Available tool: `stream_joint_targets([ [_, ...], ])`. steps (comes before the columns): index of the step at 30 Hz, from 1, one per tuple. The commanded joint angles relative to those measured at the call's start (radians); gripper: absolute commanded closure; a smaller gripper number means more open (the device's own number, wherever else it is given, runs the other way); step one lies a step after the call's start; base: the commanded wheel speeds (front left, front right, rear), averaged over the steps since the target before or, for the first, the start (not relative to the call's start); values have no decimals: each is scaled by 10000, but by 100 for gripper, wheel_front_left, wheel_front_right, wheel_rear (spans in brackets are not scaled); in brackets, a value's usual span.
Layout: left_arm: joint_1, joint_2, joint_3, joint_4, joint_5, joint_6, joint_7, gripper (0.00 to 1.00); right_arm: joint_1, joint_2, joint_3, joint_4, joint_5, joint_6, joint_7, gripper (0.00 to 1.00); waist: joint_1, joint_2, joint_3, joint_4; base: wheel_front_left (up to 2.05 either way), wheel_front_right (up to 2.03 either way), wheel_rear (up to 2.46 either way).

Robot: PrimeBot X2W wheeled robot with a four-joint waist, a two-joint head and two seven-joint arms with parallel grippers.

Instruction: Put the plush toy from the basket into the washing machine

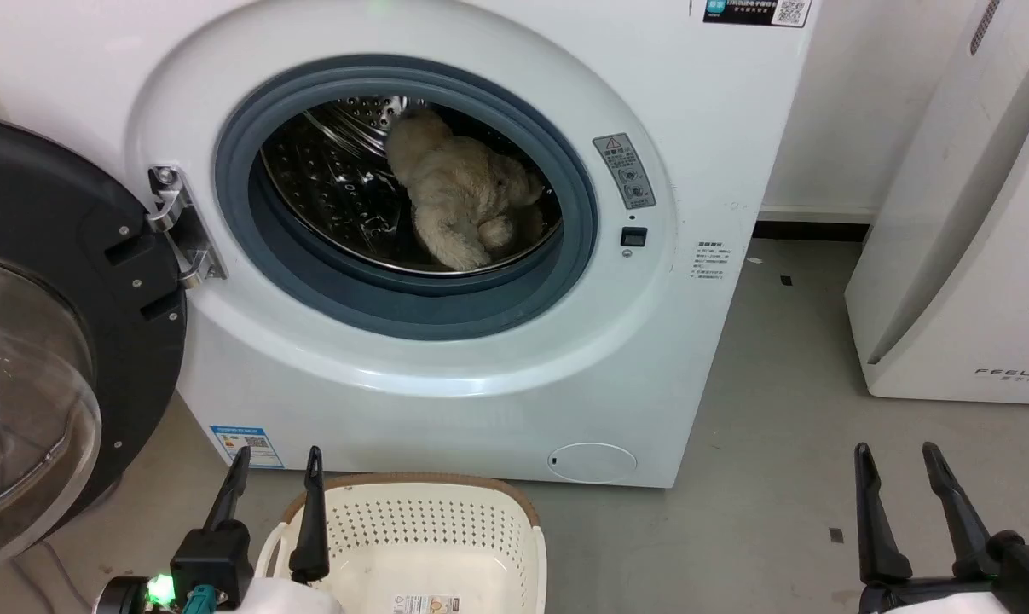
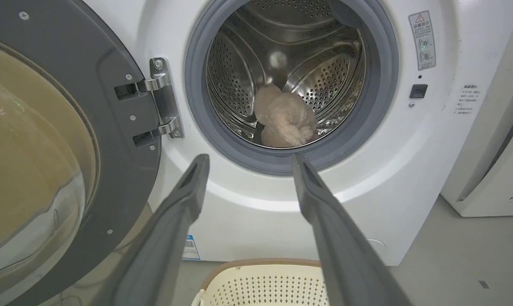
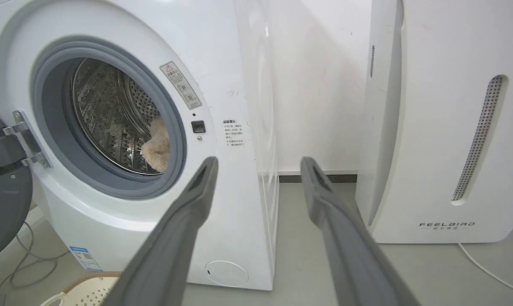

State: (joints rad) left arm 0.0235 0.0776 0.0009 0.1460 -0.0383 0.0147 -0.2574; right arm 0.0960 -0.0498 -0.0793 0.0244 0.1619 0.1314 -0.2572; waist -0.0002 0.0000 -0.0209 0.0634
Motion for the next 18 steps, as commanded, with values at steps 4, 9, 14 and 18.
stream_joint_targets([
  [4, 94, -66, 1, 93, 34, -12, -44, 0, 110, -4, -15, 33, 53, -7, -46, 0, 2, 0, 5, 43, 0, 0, 0],
  [9, 10, -39, 0, 101, 1, 0, 20, 100, 17, 0, -14, 21, -3, 0, 16, 100, 2, 0, 15, 43, 0, 0, 0],
  [14, -4, -52, 0, 14, 22, -8, 162, 100, -38, 0, 31, 6, -93, 0, 159, 100, 2, 0, 26, 5, 0, 0, 0],
  [18, -11, -59, -1, -36, 34, -13, 244, 100, -69, 0, 57, -3, -145, -1, 241, 100, 2, 0, 32, -16, 0, 0, 0],
])
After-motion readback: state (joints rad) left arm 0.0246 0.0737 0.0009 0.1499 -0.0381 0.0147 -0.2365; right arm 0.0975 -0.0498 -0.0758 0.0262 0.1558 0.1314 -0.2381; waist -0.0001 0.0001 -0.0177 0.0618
